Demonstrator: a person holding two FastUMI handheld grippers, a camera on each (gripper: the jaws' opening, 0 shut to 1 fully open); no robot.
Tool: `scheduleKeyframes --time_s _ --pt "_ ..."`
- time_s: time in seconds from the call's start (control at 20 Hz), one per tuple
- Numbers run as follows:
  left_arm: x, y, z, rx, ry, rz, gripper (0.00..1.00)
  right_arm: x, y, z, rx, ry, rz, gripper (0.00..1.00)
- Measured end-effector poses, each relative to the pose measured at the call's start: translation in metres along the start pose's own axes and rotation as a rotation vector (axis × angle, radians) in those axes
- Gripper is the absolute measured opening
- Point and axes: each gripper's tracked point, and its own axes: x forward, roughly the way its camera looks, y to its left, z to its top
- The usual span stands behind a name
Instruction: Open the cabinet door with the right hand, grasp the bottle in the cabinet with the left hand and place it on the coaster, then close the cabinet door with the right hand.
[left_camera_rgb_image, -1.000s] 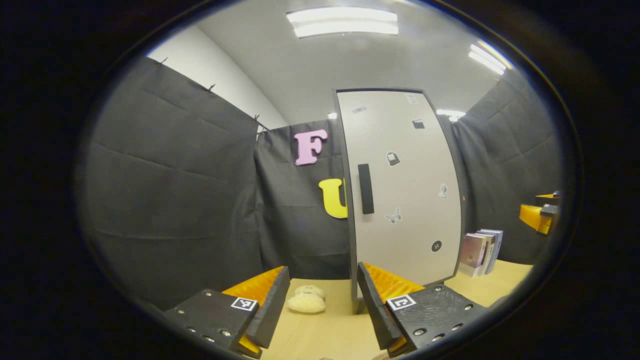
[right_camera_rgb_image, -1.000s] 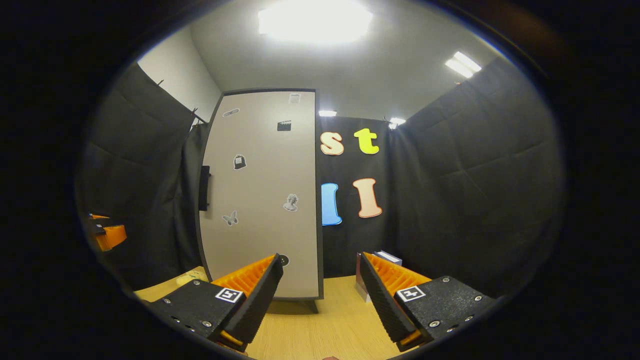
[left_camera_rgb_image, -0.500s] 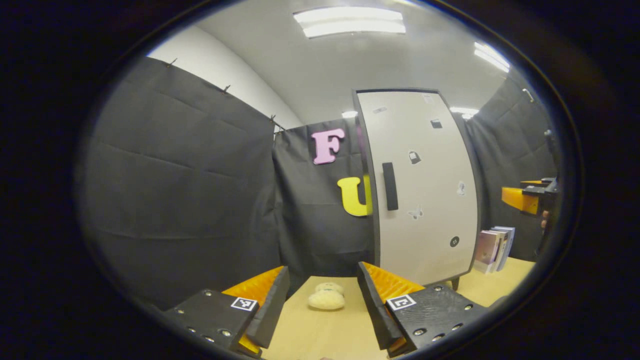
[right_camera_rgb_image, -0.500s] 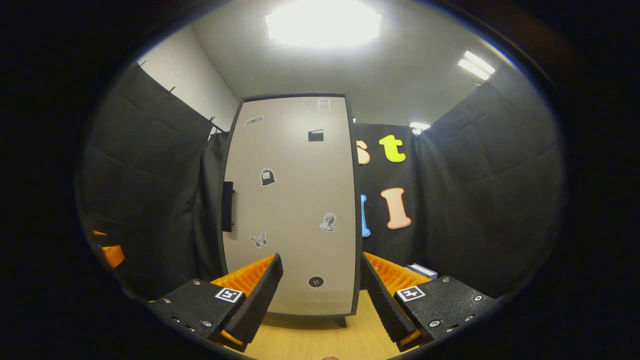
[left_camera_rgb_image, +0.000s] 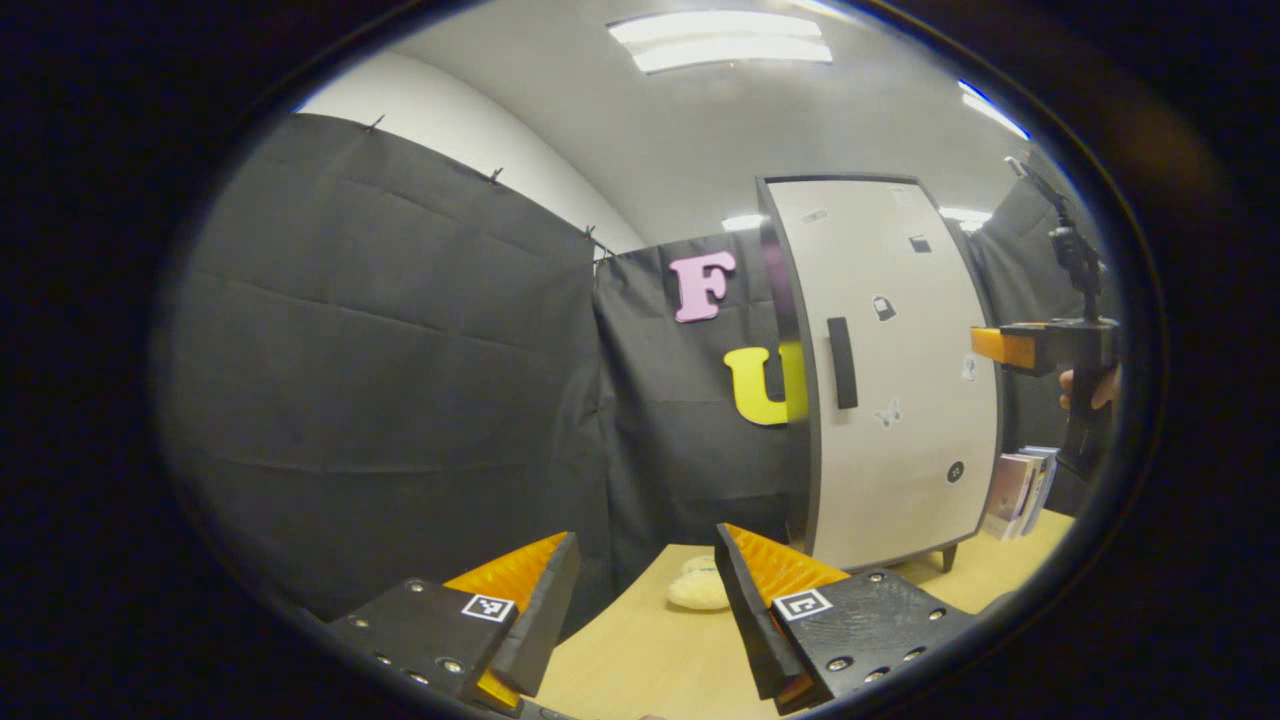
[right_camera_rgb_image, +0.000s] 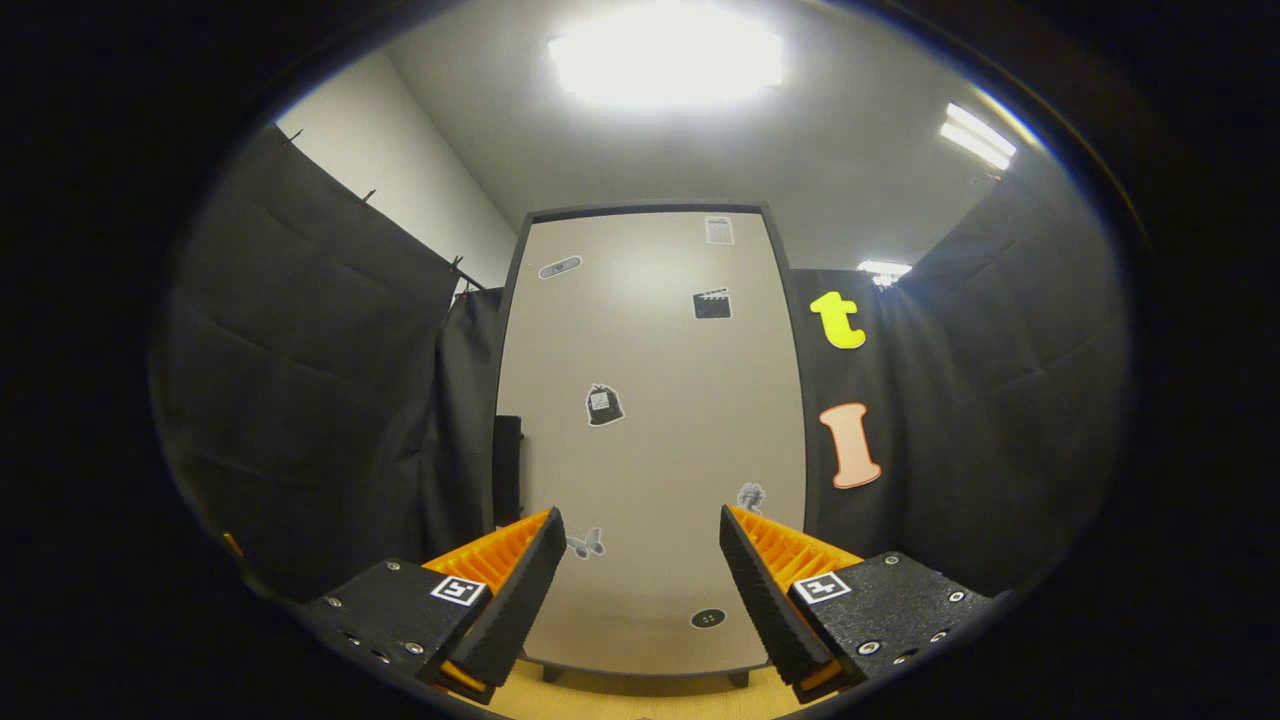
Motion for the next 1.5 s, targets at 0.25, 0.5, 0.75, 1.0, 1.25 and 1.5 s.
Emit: scheduleKeyframes --time_s 0.25,0.5,0.75,1.0,1.25,1.5 --pt "-0.007 0.036 -0.004 0.013 0.005 0.055 0.78 0.036 0.040 0.000 0.020 0.015 0.044 0.95" --pt "-0.005 0.069 -0.011 0.025 0.015 0.104 0.82 0.071 0.078 0.001 0.029 0.021 0.081 0.95" --pt "-0.009 0.095 -0.014 0.038 0.023 0.142 0.76 0.108 0.107 -0.010 0.036 0.060 0.092 0.95" --pt "-0.010 0.123 -0.023 0.066 0.038 0.174 0.82 0.143 0.128 -0.029 0.037 0.121 0.100 0.89" --pt "-0.012 0.139 -0.027 0.051 0.047 0.195 0.81 0.166 0.136 -0.054 0.036 0.215 0.075 0.73" --pt "-0.009 0.142 -0.034 0.033 0.052 0.187 0.80 0.171 0.134 -0.058 0.015 0.252 0.042 0.48"
